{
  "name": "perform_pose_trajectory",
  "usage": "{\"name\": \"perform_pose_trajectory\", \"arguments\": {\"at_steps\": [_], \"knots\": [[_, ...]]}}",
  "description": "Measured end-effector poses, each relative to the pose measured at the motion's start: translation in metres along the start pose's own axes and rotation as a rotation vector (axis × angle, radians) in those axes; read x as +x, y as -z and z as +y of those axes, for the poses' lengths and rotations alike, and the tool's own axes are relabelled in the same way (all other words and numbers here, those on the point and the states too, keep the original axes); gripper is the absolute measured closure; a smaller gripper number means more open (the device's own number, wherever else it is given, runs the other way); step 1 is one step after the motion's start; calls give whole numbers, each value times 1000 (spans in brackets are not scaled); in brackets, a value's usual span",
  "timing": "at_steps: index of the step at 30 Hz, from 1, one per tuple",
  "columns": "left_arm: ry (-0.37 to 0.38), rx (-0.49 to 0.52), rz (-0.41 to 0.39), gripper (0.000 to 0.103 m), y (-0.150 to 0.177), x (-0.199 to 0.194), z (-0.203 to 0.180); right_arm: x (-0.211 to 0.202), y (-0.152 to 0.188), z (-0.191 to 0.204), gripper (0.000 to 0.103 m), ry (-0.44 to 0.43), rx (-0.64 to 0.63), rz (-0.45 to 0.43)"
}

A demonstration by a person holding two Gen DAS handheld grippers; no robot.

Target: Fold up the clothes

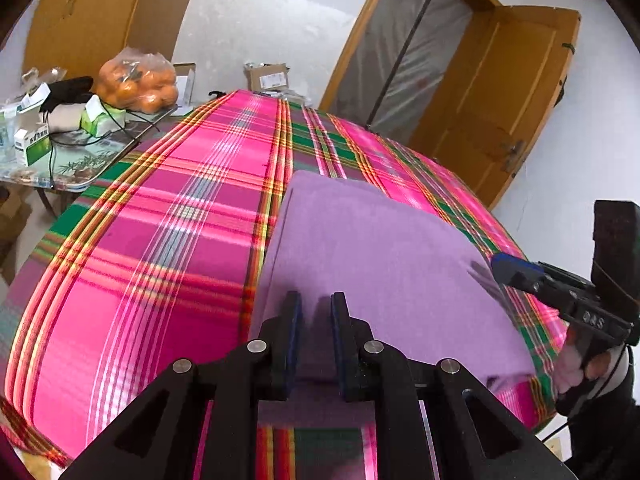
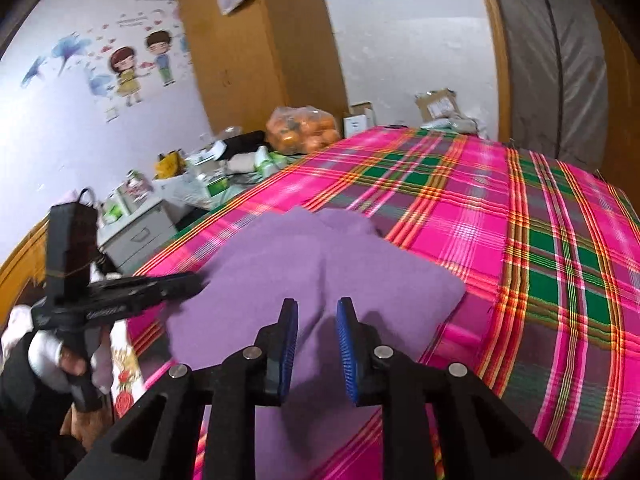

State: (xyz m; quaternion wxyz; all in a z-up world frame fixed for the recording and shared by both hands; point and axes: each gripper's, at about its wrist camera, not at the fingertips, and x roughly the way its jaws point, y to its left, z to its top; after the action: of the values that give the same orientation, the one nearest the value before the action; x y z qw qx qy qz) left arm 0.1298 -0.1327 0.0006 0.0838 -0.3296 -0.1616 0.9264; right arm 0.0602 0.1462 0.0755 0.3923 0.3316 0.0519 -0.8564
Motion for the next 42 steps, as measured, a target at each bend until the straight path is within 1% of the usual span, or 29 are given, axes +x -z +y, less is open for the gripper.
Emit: {"name": "perform_pose_trajectory", "arguments": {"at_steps": [4, 7, 11, 13, 17, 22, 25, 27, 28, 30, 32, 34, 35, 36, 38, 40, 42], "knots": [[13, -21, -10, 88, 7, -10, 4, -3, 12, 7, 82, -5, -28, 21], [5, -9, -13, 88, 11, -17, 3, -6, 21, 13, 82, -10, -49, 37], [29, -23, -21, 88, 18, -19, 7, -9, 34, 21, 82, -15, -77, 59], [27, -32, -18, 88, 18, -20, 7, -12, 37, 23, 82, -18, -83, 64], [11, -19, -15, 88, 14, -19, 3, -19, 27, 13, 82, -24, -28, 13], [-1, -12, -16, 88, 10, -16, 0, -1, 9, -12, 82, 59, 78, 2], [5, -14, -15, 88, 11, -10, 3, 12, 2, -17, 81, 81, 66, 12], [23, -26, -23, 88, 12, -10, 7, 23, 2, -19, 82, 111, 37, 41], [26, -26, -24, 88, 12, -10, 7, 24, 1, -23, 88, 125, 47, 43], [32, -23, -27, 88, 13, -10, 7, 27, 0, -33, 103, 156, 80, 51], [35, -23, -31, 88, 14, -10, 7, 28, -1, -48, 103, 157, 144, 60], [36, -25, -35, 88, 14, -10, 7, 24, -4, -46, 103, 180, 141, 51], [39, -28, -36, 88, 14, -10, 8, 22, -5, -43, 101, 177, 137, 43], [42, -31, -37, 88, 14, -10, 8, 20, -6, -39, 99, 157, 134, 32], [46, -34, -38, 88, 14, -10, 8, 19, -8, -28, 98, 113, 115, 16], [47, -32, -40, 88, 15, -10, 9, 24, -8, -24, 98, 105, 100, 23], [52, -32, -39, 88, 15, -11, 9, 34, -7, -32, 98, 131, 125, 50]]}}
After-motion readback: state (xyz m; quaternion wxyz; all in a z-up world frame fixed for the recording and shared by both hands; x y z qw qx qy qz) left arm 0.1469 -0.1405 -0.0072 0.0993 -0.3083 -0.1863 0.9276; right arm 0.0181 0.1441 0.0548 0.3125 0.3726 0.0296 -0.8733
